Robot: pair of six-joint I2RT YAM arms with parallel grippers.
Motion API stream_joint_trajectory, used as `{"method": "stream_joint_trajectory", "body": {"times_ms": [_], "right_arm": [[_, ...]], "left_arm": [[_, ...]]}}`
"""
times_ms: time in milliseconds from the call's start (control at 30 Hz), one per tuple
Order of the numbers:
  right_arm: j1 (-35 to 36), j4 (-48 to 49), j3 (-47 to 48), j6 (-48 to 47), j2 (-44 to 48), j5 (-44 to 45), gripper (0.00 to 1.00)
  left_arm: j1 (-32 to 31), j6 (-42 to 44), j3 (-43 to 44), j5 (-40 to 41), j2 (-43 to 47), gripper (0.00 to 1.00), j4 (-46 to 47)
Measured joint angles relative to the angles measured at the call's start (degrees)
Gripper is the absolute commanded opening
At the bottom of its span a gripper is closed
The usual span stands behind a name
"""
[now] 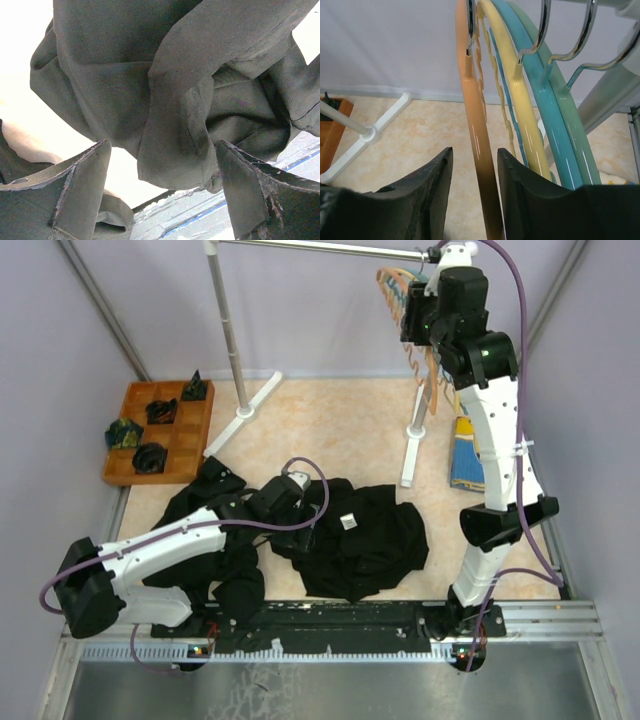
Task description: Place the shirt on the hanger
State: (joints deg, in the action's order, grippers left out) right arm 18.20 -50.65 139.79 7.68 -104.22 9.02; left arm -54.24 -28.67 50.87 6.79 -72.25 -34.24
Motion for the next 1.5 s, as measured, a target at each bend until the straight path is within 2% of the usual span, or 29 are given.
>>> {"method": "stream_joint_trajectory", "body": {"times_ms": [100, 167, 433, 600, 733, 833, 1267, 1500], "right_arm": [[0.00, 0.09, -0.04, -0.59, -0.13, -0.02, 0.20], [0.00, 0.17, -0.04, -1.09, -0.15, 0.00, 0.12], [-0.07, 2.36, -0.70, -2.95, -0.22, -0.39, 0.00], [-0.07, 6.36, -2.84, -5.20, 0.15, -1.86, 0.00], [-0.07, 11.69, -9.90, -7.21, 3.26, -4.66, 0.00], [-0.07, 15.15, -15.65, -8.28, 6.95, -6.73, 0.00], [-0.07, 21.27, -29.70, -10.16, 24.44, -16.79, 0.00], [-0.07, 22.12, -46.16, -8.94, 34.82, -22.45, 0.00]], "left_arm": [[0.00, -0.02, 0.00, -0.13, -0.11, 0.90, 0.00], [0.00, -0.02, 0.00, -0.24, -0.13, 0.90, 0.00], [0.00, -0.04, 0.00, -0.22, -0.11, 0.89, -0.02], [0.00, -0.07, 0.00, 0.39, 0.31, 0.90, -0.11], [0.00, -0.09, 0.02, 1.55, 1.66, 0.94, -0.52], [0.00, -0.09, 0.02, 2.78, 3.80, 0.99, -0.63], [0.00, 0.44, -2.38, 6.54, 18.01, 0.99, 1.64], [0.00, 0.85, -2.49, 6.91, 19.10, 0.99, 2.60]]}}
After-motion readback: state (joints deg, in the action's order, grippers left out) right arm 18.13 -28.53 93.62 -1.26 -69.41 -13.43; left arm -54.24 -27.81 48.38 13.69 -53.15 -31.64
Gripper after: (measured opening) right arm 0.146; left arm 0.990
